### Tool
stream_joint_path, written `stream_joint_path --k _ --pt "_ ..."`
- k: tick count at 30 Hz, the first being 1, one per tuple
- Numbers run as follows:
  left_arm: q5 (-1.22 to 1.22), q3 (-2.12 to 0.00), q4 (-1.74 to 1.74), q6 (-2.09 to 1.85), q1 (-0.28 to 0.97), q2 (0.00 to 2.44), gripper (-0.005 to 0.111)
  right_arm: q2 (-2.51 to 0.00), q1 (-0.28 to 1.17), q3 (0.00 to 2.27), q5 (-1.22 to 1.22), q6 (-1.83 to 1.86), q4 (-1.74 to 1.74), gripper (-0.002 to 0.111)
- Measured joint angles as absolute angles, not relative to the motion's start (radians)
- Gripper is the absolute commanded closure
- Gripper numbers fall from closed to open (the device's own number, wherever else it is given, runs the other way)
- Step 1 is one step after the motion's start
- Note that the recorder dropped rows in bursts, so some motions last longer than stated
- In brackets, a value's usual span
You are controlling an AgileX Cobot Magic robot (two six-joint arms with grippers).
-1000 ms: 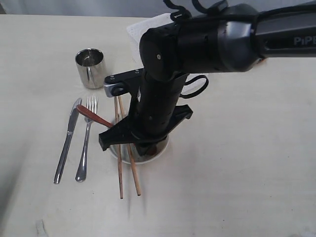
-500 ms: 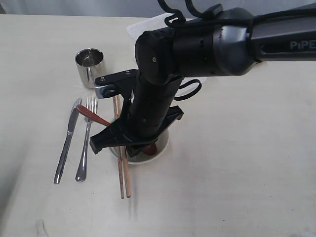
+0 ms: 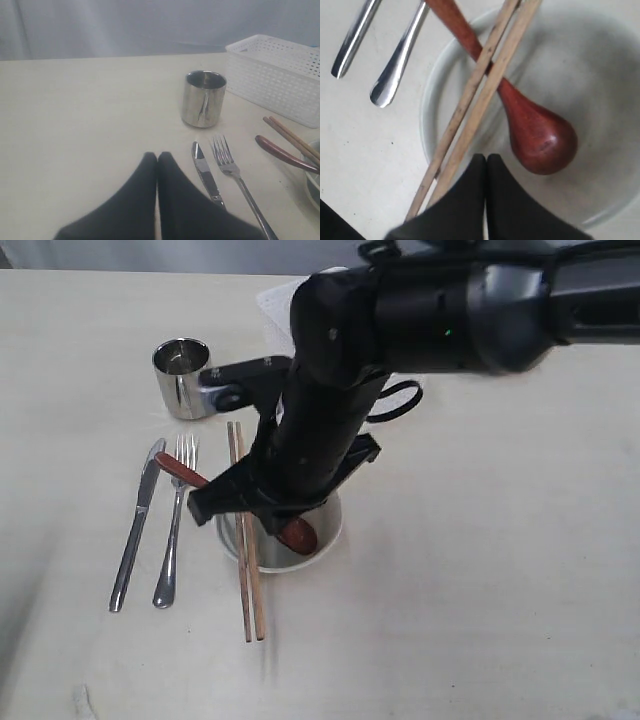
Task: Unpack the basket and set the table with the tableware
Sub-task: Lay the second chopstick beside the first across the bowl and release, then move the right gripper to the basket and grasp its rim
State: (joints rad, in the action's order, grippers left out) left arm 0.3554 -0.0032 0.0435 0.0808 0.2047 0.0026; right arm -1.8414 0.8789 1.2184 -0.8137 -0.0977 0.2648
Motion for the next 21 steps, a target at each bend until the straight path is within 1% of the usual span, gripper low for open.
stream_joint_path --k 6,10,13,14,15,16,17,18,19,21 --pt "0.355 -0.003 0.043 0.081 0.205 0.003 0.107 -1.715 0.759 1.218 -0.824 -0.075 0.202 0.109" --pt "0.355 -0.003 0.043 0.081 0.205 0.003 0.107 -1.608 0.583 1.223 -0.834 0.0 0.145 0.108" --pt "0.355 -0.003 0.043 0.081 0.205 0.003 0.107 -1.6 0.492 1.275 -0.844 0.022 0.14 0.108" --pt "0.355 -0.003 0.043 0.081 0.205 0.003 0.107 -1.603 0.47 1.316 -0.847 0.045 0.137 0.106" --pt "0.355 -0.003 0.043 0.081 0.205 0.003 0.107 -1.618 0.461 1.354 -0.847 0.066 0.137 0.099" --pt "0.355 -0.003 0.043 0.081 0.205 0.003 0.107 -1.631 0.461 1.383 -0.851 0.079 0.137 0.085" --pt "0.355 -0.003 0.043 0.081 0.205 0.003 0.107 -1.664 0.461 1.421 -0.856 0.087 0.137 0.076" --pt "0.355 -0.003 0.043 0.081 0.205 0.003 0.107 -1.691 0.463 1.45 -0.861 0.089 0.137 0.061" --pt "0.355 -0.003 0.043 0.081 0.205 0.003 0.107 -1.734 0.469 1.494 -0.862 0.094 0.14 0.054" --pt "0.355 -0.003 0.043 0.081 0.205 0.003 0.107 -1.826 0.483 1.567 -0.878 0.098 0.14 0.052"
